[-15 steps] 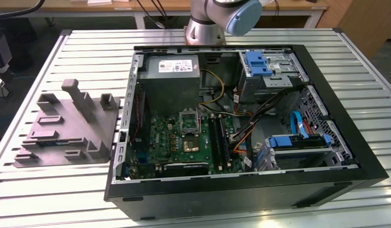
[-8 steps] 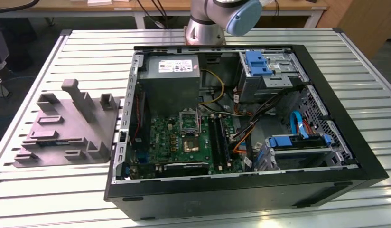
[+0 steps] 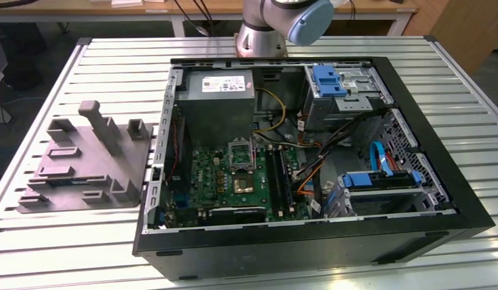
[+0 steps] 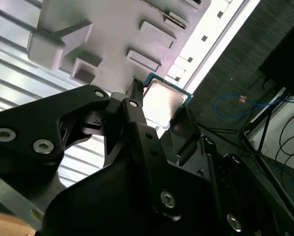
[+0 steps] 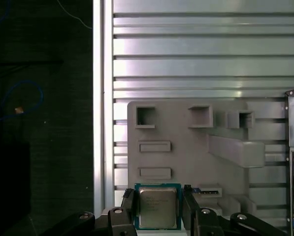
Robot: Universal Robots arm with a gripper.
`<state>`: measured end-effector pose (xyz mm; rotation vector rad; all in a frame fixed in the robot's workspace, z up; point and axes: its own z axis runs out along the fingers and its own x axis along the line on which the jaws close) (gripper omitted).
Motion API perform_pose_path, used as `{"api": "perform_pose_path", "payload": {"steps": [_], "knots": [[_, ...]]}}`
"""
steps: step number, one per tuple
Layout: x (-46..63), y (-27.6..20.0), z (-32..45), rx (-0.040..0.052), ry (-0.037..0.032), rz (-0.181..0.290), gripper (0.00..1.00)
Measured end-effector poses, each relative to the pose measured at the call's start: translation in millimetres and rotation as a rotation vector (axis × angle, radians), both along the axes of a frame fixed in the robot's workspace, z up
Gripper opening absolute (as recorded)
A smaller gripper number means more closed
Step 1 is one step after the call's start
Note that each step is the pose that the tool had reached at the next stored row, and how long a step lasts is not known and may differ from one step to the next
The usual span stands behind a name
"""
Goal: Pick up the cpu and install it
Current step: 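Pick up the cpu and move it towards the insertion slot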
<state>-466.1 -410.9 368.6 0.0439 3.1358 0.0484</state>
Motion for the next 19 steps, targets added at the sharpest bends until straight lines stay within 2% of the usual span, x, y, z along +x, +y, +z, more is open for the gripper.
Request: {"api": "perform_pose_path", "payload": {"steps": [19], "knots": [[0.0,0.0,17.6,-0.0018,0.0000,0.000,0.47]]}}
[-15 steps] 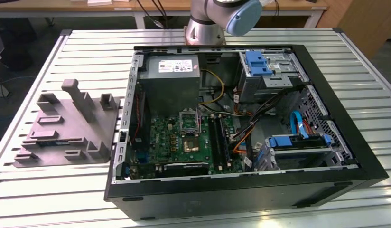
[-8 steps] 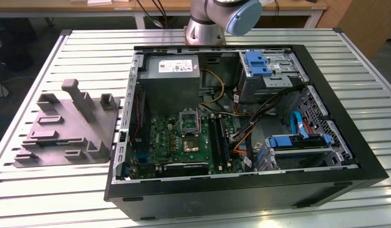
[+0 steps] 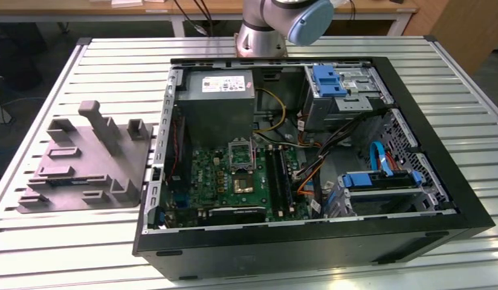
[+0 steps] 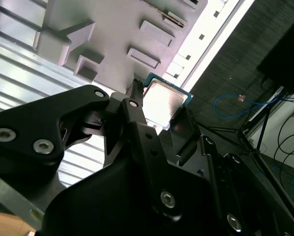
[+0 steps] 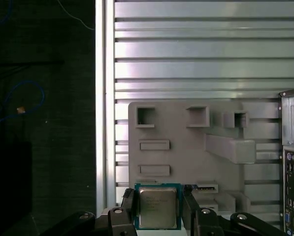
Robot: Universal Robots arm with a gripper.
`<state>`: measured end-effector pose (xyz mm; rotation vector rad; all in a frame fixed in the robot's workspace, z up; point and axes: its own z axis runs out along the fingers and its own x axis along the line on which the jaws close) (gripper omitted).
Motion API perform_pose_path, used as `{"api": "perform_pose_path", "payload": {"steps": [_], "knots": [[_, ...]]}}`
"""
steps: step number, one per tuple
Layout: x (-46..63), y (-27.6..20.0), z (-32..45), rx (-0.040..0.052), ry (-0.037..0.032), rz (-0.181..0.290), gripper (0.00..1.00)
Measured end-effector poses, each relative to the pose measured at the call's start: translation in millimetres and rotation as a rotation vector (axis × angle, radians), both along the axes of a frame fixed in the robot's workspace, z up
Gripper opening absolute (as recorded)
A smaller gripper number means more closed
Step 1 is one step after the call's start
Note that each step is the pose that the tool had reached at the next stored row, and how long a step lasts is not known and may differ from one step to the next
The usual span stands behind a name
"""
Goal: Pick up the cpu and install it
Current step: 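Pick up the cpu and move it towards the insertion slot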
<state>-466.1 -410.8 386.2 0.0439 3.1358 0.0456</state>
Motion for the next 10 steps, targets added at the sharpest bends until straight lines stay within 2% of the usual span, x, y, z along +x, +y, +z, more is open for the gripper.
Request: {"api": "perform_pose_path", "payload": {"steps": [4,10], "knots": [[0.0,0.0,2.7,-0.0002,0.0000,0.000,0.47],[0.3,0.0,2.9,0.0020,-0.0001,0.000,0.47]]}}
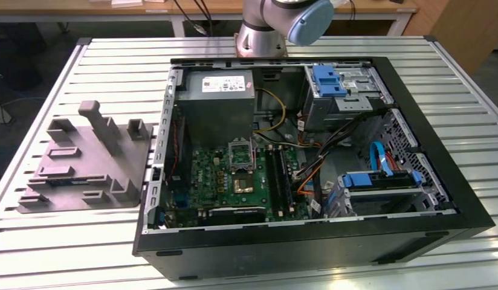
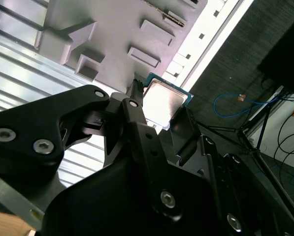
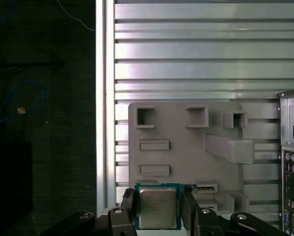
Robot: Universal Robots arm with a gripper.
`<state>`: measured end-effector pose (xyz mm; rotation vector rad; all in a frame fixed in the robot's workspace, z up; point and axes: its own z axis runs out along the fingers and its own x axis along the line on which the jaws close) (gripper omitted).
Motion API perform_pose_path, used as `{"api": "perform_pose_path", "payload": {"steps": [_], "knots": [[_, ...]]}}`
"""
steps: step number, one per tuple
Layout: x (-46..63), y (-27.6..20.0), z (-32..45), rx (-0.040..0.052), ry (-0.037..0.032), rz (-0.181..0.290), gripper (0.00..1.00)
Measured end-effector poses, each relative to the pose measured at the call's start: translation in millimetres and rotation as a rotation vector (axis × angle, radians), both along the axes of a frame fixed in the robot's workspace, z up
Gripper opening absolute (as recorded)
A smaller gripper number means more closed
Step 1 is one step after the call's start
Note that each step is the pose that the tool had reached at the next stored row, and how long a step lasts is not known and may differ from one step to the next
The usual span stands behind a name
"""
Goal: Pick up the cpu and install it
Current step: 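Pick up the cpu and move it towards the insertion slot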
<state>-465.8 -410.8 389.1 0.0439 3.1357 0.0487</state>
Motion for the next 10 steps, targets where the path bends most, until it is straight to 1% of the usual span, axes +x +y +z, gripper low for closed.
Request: {"api": "perform_pose_path", "payload": {"steps": [10], "knots": [[2.6,0.0,0.0,0.0000,0.0001,0.000,0.47]]}}
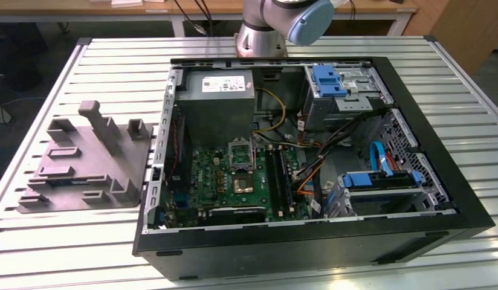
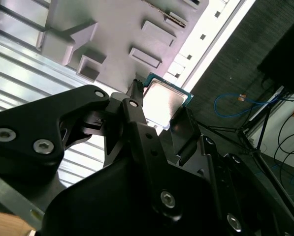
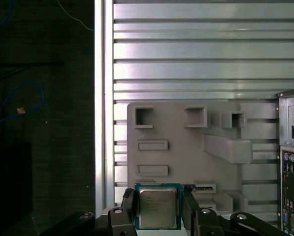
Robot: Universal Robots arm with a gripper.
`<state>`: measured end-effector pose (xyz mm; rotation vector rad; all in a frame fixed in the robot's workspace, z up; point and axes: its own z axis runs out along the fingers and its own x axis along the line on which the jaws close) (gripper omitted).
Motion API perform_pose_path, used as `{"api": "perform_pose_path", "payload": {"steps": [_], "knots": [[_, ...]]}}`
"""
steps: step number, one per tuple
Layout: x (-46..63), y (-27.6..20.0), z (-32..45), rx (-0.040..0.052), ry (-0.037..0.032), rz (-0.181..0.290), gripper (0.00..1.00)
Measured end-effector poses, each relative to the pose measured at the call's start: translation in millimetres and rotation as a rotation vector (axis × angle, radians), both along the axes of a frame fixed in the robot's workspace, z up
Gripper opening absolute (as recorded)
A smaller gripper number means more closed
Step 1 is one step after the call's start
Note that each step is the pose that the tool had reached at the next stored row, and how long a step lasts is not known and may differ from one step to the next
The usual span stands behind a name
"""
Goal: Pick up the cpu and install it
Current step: 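Pick up the cpu and move it towards the insertion slot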
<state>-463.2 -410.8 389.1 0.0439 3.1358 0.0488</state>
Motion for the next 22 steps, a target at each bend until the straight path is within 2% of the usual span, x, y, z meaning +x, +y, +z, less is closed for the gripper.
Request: {"api": "perform_pose_path", "payload": {"steps": [22], "knots": [[6.4,0.0,0.0,0.0000,0.0000,0.000,0.47]]}}
